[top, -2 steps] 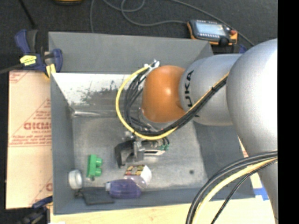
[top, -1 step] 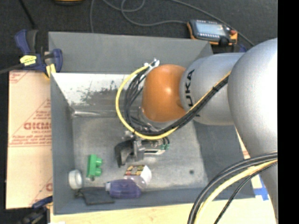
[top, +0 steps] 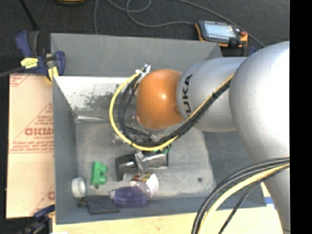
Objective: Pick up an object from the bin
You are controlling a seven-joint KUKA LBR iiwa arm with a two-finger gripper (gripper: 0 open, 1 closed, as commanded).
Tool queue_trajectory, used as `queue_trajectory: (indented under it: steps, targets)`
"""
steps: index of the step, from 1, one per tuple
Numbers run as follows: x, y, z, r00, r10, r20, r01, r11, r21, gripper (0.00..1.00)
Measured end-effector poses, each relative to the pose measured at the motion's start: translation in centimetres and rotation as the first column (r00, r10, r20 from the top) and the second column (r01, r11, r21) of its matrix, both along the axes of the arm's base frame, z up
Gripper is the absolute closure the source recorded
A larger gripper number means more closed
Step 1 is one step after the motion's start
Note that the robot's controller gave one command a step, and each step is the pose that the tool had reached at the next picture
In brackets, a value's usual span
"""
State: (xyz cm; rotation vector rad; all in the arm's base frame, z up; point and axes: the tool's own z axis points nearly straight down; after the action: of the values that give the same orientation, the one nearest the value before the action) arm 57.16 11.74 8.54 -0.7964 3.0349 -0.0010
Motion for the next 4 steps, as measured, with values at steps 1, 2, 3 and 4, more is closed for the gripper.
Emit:
queue_trajectory:
  steps: [1, 2, 3, 4]
  targets:
    - [1.2, 1.9, -1.3, 0.977, 0.212, -0.004, -0.212, 0.977, 0.0, 0.0]
    - [-0.2, -7.4, -1.2, 0.997, 0.083, -0.003, -0.083, 0.997, -0.002, 1.0]
    - [-0.2, -7.4, -1.2, 0.997, 0.083, -0.003, -0.083, 0.997, -0.001, 1.0]
    - [-1.6, -7.7, 3.8, 0.996, 0.086, -0.014, -0.086, 0.996, 0.0, 1.0]
